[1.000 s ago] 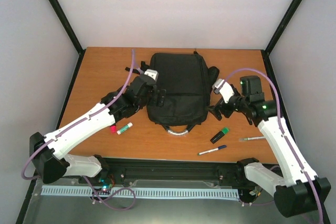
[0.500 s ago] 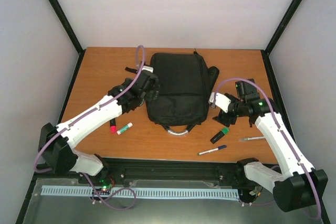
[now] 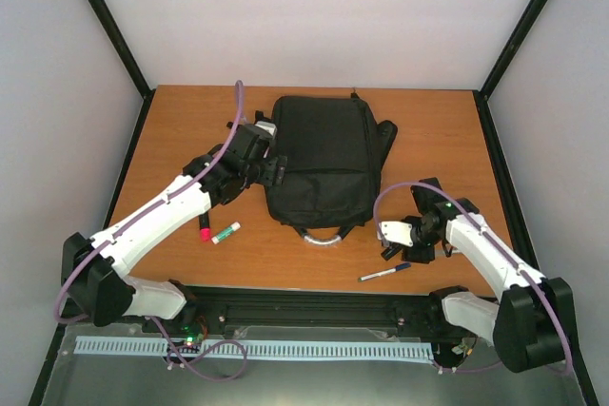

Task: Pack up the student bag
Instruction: Pick up the stationery from the center of the board.

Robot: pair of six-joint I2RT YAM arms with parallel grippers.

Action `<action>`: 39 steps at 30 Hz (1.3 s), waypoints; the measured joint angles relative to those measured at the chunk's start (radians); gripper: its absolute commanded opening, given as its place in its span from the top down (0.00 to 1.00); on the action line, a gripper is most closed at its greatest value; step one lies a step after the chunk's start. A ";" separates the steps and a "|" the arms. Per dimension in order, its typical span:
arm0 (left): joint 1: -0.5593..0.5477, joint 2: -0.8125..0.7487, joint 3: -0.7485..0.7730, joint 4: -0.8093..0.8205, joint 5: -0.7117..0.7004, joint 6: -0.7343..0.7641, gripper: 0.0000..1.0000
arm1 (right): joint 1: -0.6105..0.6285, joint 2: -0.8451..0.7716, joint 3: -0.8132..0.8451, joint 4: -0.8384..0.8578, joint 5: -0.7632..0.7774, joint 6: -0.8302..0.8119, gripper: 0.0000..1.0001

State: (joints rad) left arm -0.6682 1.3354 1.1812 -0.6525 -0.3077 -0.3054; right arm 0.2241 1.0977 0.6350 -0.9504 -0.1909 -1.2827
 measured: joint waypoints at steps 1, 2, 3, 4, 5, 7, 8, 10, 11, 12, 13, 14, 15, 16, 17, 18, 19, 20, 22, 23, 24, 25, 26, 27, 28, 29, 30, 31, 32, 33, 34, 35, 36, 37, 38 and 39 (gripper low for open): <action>0.000 -0.002 0.000 0.000 0.003 0.000 0.11 | 0.002 0.014 -0.003 0.015 0.012 -0.003 0.43; 0.000 -0.003 0.000 0.000 0.004 0.000 0.11 | 0.003 0.029 -0.003 0.034 0.023 -0.004 0.43; 0.000 -0.005 0.000 0.000 0.006 0.000 0.11 | 0.003 0.044 -0.002 0.053 0.032 -0.004 0.44; 0.000 -0.006 0.000 0.000 0.007 0.000 0.11 | 0.003 0.058 -0.002 0.069 0.041 -0.004 0.44; 0.000 -0.006 0.000 0.000 0.011 0.000 0.11 | 0.004 0.073 -0.002 0.086 0.051 -0.004 0.45; 0.000 -0.006 0.000 0.000 0.017 0.000 0.11 | 0.005 0.090 -0.002 0.110 0.062 -0.004 0.45; 0.000 -0.006 0.000 0.000 0.019 0.000 0.11 | 0.006 0.099 -0.002 0.122 0.066 -0.004 0.45; 0.000 -0.006 0.000 0.000 0.022 0.000 0.11 | 0.006 0.119 -0.002 0.143 0.074 -0.004 0.46; 0.000 -0.006 0.000 0.000 0.023 0.000 0.11 | 0.006 0.130 -0.002 0.151 0.077 -0.004 0.46; 0.000 -0.007 0.000 0.000 0.023 0.000 0.11 | 0.006 0.140 -0.002 0.157 0.081 -0.004 0.46; 0.000 -0.008 0.000 0.000 0.023 0.000 0.11 | 0.006 0.153 -0.002 0.163 0.085 -0.005 0.46; 0.000 -0.010 0.000 0.000 0.024 0.000 0.11 | 0.006 0.163 -0.002 0.167 0.089 -0.005 0.46; 0.000 -0.011 0.000 0.000 0.024 0.000 0.11 | 0.006 0.173 -0.002 0.170 0.094 -0.007 0.47; 0.000 -0.014 0.000 0.000 0.024 0.000 0.11 | 0.006 0.186 -0.001 0.171 0.100 -0.009 0.49; 0.000 -0.015 0.000 0.000 0.024 0.000 0.11 | 0.006 0.195 0.000 0.172 0.104 -0.011 0.52; 0.000 -0.016 0.000 0.000 0.024 0.000 0.11 | 0.006 0.206 0.000 0.175 0.107 -0.010 0.55; 0.000 -0.016 0.000 0.000 0.024 0.000 0.11 | 0.006 0.215 0.002 0.175 0.109 -0.012 0.57; 0.000 -0.016 0.000 0.000 0.024 0.000 0.11 | 0.006 0.225 0.004 0.175 0.111 -0.009 0.59; 0.000 -0.016 0.000 0.000 0.024 0.000 0.10 | 0.006 0.243 0.013 0.176 0.113 -0.003 0.61; 0.000 -0.016 0.000 0.000 0.024 0.000 0.10 | 0.006 0.252 0.018 0.176 0.113 0.001 0.64; 0.000 -0.016 0.000 0.000 0.024 0.000 0.11 | 0.006 0.259 0.023 0.176 0.113 0.008 0.66; 0.000 -0.016 0.000 0.000 0.024 0.000 0.10 | 0.006 0.262 0.026 0.177 0.113 0.010 0.69; 0.000 -0.016 0.000 0.000 0.023 0.000 0.10 | 0.006 0.264 0.026 0.178 0.112 0.016 0.71; 0.000 -0.016 0.000 0.000 0.023 0.000 0.11 | 0.006 0.264 0.026 0.176 0.113 0.023 0.73; 0.000 -0.016 0.000 0.000 0.024 0.000 0.11 | 0.006 0.263 0.026 0.174 0.113 0.026 0.75; 0.000 -0.016 0.000 0.000 0.023 0.000 0.11 | 0.006 0.263 0.026 0.174 0.113 0.029 0.76; 0.000 -0.016 0.000 0.000 0.023 0.000 0.10 | 0.006 0.262 0.027 0.172 0.112 0.038 0.78; 0.000 -0.016 0.000 0.000 0.024 0.000 0.11 | 0.006 0.260 0.026 0.172 0.112 0.041 0.79; 0.000 -0.016 0.000 0.000 0.024 0.000 0.11 | 0.006 0.257 0.026 0.169 0.111 0.043 0.78; 0.000 -0.016 0.000 0.000 0.024 0.000 0.11 | 0.008 0.250 0.026 0.168 0.111 0.047 0.76; 0.000 -0.016 0.000 0.000 0.024 0.000 0.11 | 0.013 0.241 0.024 0.167 0.110 0.051 0.71; 0.000 -0.016 0.000 0.000 0.024 0.000 0.11 | 0.019 0.230 0.021 0.168 0.108 0.055 0.66; 0.000 -0.016 0.000 0.000 0.024 0.000 0.11 | 0.025 0.219 0.015 0.170 0.105 0.060 0.66; 0.000 -0.016 0.000 0.000 0.024 0.000 0.10 | 0.028 0.211 0.008 0.172 0.105 0.066 0.66; 0.000 -0.016 0.000 0.000 0.024 0.000 0.11 | 0.030 0.206 -0.001 0.177 0.105 0.072 0.67; 0.000 -0.016 0.000 0.000 0.024 0.000 0.10 | 0.031 0.204 -0.010 0.181 0.106 0.079 0.67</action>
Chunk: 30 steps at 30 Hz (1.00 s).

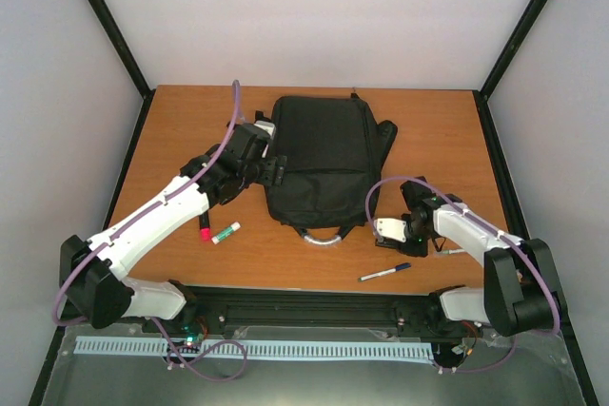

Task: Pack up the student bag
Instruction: Pick up the stationery from the center of the board, then place the stationery in the student bag.

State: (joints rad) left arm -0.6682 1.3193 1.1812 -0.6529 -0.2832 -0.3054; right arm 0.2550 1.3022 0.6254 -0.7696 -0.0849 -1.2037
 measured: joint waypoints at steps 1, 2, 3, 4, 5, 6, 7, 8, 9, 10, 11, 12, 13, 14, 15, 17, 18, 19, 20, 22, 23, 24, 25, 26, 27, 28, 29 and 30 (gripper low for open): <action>0.000 0.001 0.000 0.000 0.000 0.000 0.10 | 0.000 0.001 -0.008 0.003 0.003 0.008 0.67; 0.000 0.002 0.000 0.000 0.000 0.000 0.10 | 0.001 0.002 -0.014 0.004 0.005 0.018 0.67; 0.000 0.006 0.000 0.000 0.000 -0.001 0.10 | 0.001 0.004 -0.018 0.004 0.007 0.026 0.68; 0.002 0.011 0.000 -0.001 0.000 -0.002 0.09 | 0.001 0.004 -0.018 0.005 0.010 0.035 0.72; 0.006 0.019 0.000 -0.002 0.000 -0.005 0.07 | 0.001 0.004 -0.018 0.006 0.012 0.043 0.77; 0.008 0.027 0.000 -0.004 0.000 -0.008 0.05 | 0.001 0.005 -0.018 0.007 0.014 0.047 0.81; 0.012 0.036 0.001 -0.007 0.000 -0.014 0.05 | 0.002 0.005 -0.017 0.006 0.015 0.056 0.83; 0.020 0.048 0.002 -0.011 0.003 -0.023 0.05 | 0.002 0.005 -0.014 0.003 0.015 0.068 0.84; 0.034 0.063 0.004 -0.018 0.010 -0.035 0.05 | 0.003 0.006 -0.011 0.000 0.013 0.080 0.85; 0.051 0.080 0.006 -0.024 0.021 -0.048 0.05 | 0.003 0.007 -0.006 -0.004 0.009 0.087 0.85; 0.071 0.100 0.010 -0.030 0.032 -0.064 0.05 | 0.003 0.007 0.002 -0.016 0.002 0.095 0.85; 0.088 0.118 0.012 -0.035 0.042 -0.082 0.05 | 0.003 0.003 0.013 -0.029 -0.006 0.103 0.86; 0.109 0.144 0.018 -0.046 0.061 -0.104 0.05 | 0.003 -0.007 0.026 -0.045 -0.014 0.113 0.87; 0.124 0.166 0.021 -0.051 0.078 -0.124 0.05 | 0.003 -0.027 0.043 -0.067 -0.027 0.126 0.88; 0.136 0.186 0.021 -0.054 0.097 -0.143 0.05 | 0.003 -0.051 0.061 -0.086 -0.041 0.138 0.89; 0.153 0.216 0.020 -0.060 0.132 -0.179 0.06 | 0.003 -0.108 0.106 -0.128 -0.073 0.169 0.91; 0.158 0.227 0.019 -0.058 0.151 -0.200 0.06 | 0.003 -0.143 0.137 -0.146 -0.093 0.194 0.91; 0.159 0.231 0.016 -0.056 0.166 -0.214 0.06 | 0.003 -0.170 0.164 -0.158 -0.111 0.218 0.91; 0.159 0.232 0.008 -0.047 0.180 -0.230 0.07 | 0.003 -0.192 0.191 -0.167 -0.128 0.245 0.92; 0.159 0.232 -0.018 -0.019 0.209 -0.264 0.09 | 0.003 -0.223 0.235 -0.177 -0.155 0.306 0.94; 0.159 0.234 -0.039 0.007 0.226 -0.282 0.10 | 0.003 -0.231 0.258 -0.182 -0.169 0.344 0.95; 0.158 0.237 -0.057 0.027 0.241 -0.298 0.12 | 0.003 -0.232 0.274 -0.185 -0.180 0.375 0.96; 0.159 0.243 -0.087 0.065 0.263 -0.315 0.13 | 0.003 -0.228 0.294 -0.189 -0.191 0.414 0.97; 0.158 0.251 -0.110 0.092 0.280 -0.330 0.15 | 0.003 -0.219 0.311 -0.193 -0.200 0.445 0.97; 0.157 0.259 -0.138 0.130 0.301 -0.344 0.19 | 0.004 -0.209 0.324 -0.196 -0.204 0.470 0.97; 0.154 0.266 -0.167 0.166 0.323 -0.357 0.21 | 0.005 -0.193 0.340 -0.200 -0.207 0.500 0.97; 0.150 0.272 -0.194 0.201 0.344 -0.371 0.23 | 0.008 -0.178 0.352 -0.200 -0.208 0.527 0.97; 0.144 0.275 -0.222 0.245 0.367 -0.381 0.25 | 0.010 -0.160 0.365 -0.203 -0.208 0.552 0.97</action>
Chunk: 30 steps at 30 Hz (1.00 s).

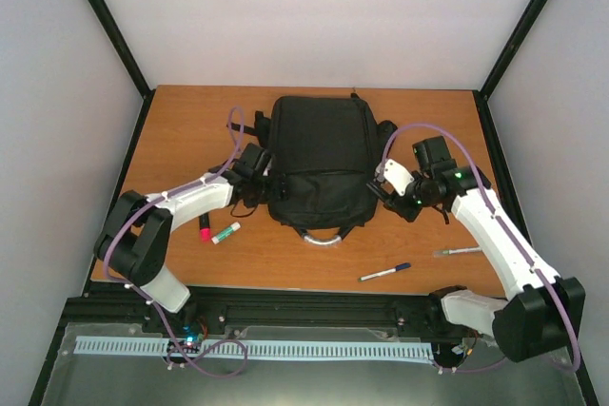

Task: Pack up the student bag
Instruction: Place the stationery in the student bag.

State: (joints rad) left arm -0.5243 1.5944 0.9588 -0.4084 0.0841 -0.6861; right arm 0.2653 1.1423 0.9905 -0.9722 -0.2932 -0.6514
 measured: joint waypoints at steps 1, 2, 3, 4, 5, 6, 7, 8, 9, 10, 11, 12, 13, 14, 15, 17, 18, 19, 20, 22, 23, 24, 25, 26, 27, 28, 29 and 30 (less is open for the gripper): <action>-0.008 0.000 -0.014 0.023 0.016 -0.010 0.28 | 0.003 0.021 0.014 -0.003 0.000 0.024 0.97; -0.022 0.000 -0.023 0.049 0.028 -0.016 0.29 | 0.006 0.043 0.027 -0.005 0.000 0.045 0.97; -0.041 0.000 -0.025 0.075 0.037 -0.017 0.32 | 0.013 0.070 0.044 -0.007 0.002 0.067 0.97; -0.066 0.000 -0.025 0.101 0.039 -0.018 0.34 | 0.023 0.094 0.056 -0.007 0.005 0.084 0.97; -0.086 0.000 -0.025 0.116 0.041 -0.021 0.37 | 0.033 0.114 0.066 -0.007 0.009 0.099 0.97; -0.111 0.002 -0.025 0.130 0.043 -0.024 0.40 | 0.045 0.139 0.076 -0.007 0.018 0.116 0.97; -0.135 0.007 -0.025 0.146 0.050 -0.025 0.42 | 0.058 0.165 0.087 -0.007 0.028 0.133 0.97; -0.153 0.015 -0.025 0.162 0.057 -0.029 0.44 | 0.068 0.195 0.099 -0.007 0.038 0.149 0.97; -0.170 0.024 -0.025 0.182 0.063 -0.033 0.45 | 0.076 0.220 0.110 -0.009 0.047 0.163 0.97; -0.186 0.035 -0.025 0.201 0.069 -0.037 0.47 | 0.082 0.249 0.126 -0.011 0.058 0.177 0.97; -0.199 0.044 -0.025 0.217 0.073 -0.041 0.48 | 0.089 0.281 0.144 -0.012 0.073 0.192 0.97; -0.211 0.051 -0.025 0.231 0.075 -0.045 0.48 | 0.091 0.304 0.158 -0.011 0.084 0.203 0.97; -0.221 0.056 -0.025 0.240 0.076 -0.047 0.49 | 0.094 0.329 0.172 -0.011 0.101 0.214 0.97; -0.232 0.058 -0.025 0.250 0.076 -0.051 0.49 | 0.096 0.354 0.189 -0.012 0.119 0.225 0.97; -0.238 0.059 -0.025 0.257 0.076 -0.053 0.50 | 0.097 0.373 0.201 -0.012 0.134 0.233 0.97; -0.248 0.059 -0.025 0.269 0.072 -0.061 0.50 | 0.098 0.418 0.233 -0.021 0.171 0.250 0.97; -0.254 0.059 -0.028 0.280 0.069 -0.065 0.50 | 0.099 0.440 0.249 -0.026 0.185 0.256 0.97; -0.258 0.059 -0.031 0.287 0.068 -0.068 0.49 | 0.101 0.462 0.264 -0.032 0.198 0.259 0.97; -0.262 0.059 -0.035 0.296 0.068 -0.072 0.49 | 0.103 0.484 0.279 -0.038 0.209 0.263 0.97; -0.266 0.059 -0.043 0.311 0.066 -0.077 0.49 | 0.106 0.530 0.306 -0.044 0.229 0.273 0.97; -0.266 0.059 -0.047 0.319 0.065 -0.079 0.49 | 0.109 0.549 0.315 -0.047 0.234 0.276 0.97; -0.266 0.059 -0.052 0.326 0.065 -0.081 0.49 | 0.110 0.567 0.326 -0.051 0.240 0.278 0.97; -0.266 0.059 -0.056 0.333 0.065 -0.082 0.50 | 0.112 0.584 0.339 -0.057 0.245 0.282 0.97; -0.266 0.059 -0.061 0.340 0.065 -0.084 0.50 | 0.114 0.600 0.354 -0.064 0.251 0.285 0.97; -0.267 0.058 -0.065 0.346 0.064 -0.085 0.50 | 0.116 0.618 0.371 -0.070 0.257 0.288 0.97; -0.267 0.058 -0.070 0.351 0.063 -0.087 0.50 | 0.119 0.639 0.395 -0.078 0.261 0.293 0.97; -0.267 0.057 -0.073 0.357 0.062 -0.088 0.50 | 0.122 0.657 0.415 -0.085 0.264 0.296 0.97; -0.267 0.057 -0.075 0.360 0.062 -0.089 0.50 | 0.126 0.681 0.446 -0.093 0.269 0.301 0.97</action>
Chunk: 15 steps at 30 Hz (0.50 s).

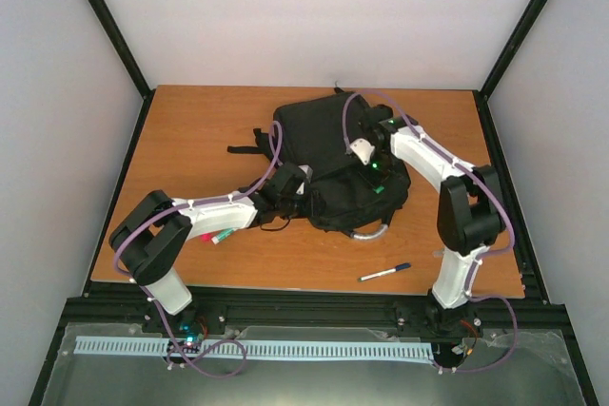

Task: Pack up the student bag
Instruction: Place the stationery in the student bag.

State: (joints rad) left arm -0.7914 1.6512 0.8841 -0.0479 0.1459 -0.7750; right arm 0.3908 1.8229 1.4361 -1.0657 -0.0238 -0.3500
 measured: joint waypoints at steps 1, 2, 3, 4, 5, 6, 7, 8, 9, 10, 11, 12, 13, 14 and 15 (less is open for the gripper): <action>0.000 0.000 -0.001 0.003 0.000 0.000 0.51 | 0.003 0.023 0.029 0.000 0.006 0.003 0.97; -0.001 0.000 -0.001 0.004 0.000 0.000 0.50 | 0.008 0.054 0.071 -0.001 0.013 0.008 0.97; -0.001 0.000 -0.001 0.005 -0.001 0.000 0.51 | 0.011 0.072 0.094 0.002 0.014 0.012 0.97; -0.001 0.000 -0.002 0.007 -0.001 0.000 0.51 | 0.014 0.096 0.127 0.000 0.016 0.018 0.97; -0.001 0.000 -0.003 0.009 -0.001 0.000 0.51 | 0.018 0.119 0.164 0.000 0.017 0.024 0.97; -0.001 0.000 -0.005 0.012 -0.002 0.000 0.51 | 0.021 0.138 0.194 -0.003 0.016 0.032 0.94; -0.001 0.000 -0.006 0.014 -0.003 0.000 0.51 | 0.023 0.149 0.214 -0.006 0.014 0.039 0.90; -0.001 -0.001 -0.009 0.019 -0.004 0.000 0.51 | 0.023 0.159 0.231 -0.006 0.008 0.045 0.85; -0.001 -0.003 -0.011 0.023 -0.005 0.000 0.51 | 0.023 0.165 0.244 -0.002 -0.003 0.050 0.77; -0.001 -0.004 -0.014 0.026 -0.007 0.000 0.51 | 0.022 0.169 0.252 0.007 -0.023 0.055 0.68; -0.001 -0.006 -0.016 0.026 -0.008 0.000 0.51 | 0.022 0.169 0.254 0.014 -0.042 0.057 0.61; -0.001 -0.009 -0.018 0.027 -0.010 0.000 0.51 | 0.022 0.169 0.253 0.020 -0.068 0.059 0.58; -0.001 -0.013 -0.021 0.027 -0.011 0.000 0.51 | 0.022 0.169 0.249 0.027 -0.093 0.061 0.56; -0.001 -0.018 -0.025 0.027 -0.011 0.000 0.51 | 0.023 0.162 0.234 0.041 -0.114 0.058 0.53; -0.001 -0.021 -0.027 0.026 -0.011 0.000 0.51 | 0.023 0.154 0.217 0.051 -0.125 0.061 0.48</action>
State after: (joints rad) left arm -0.7925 1.6306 0.8570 -0.0216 0.1349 -0.7753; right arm 0.4141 1.9766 1.6531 -1.0149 -0.1490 -0.2890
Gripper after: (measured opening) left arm 0.487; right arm 0.426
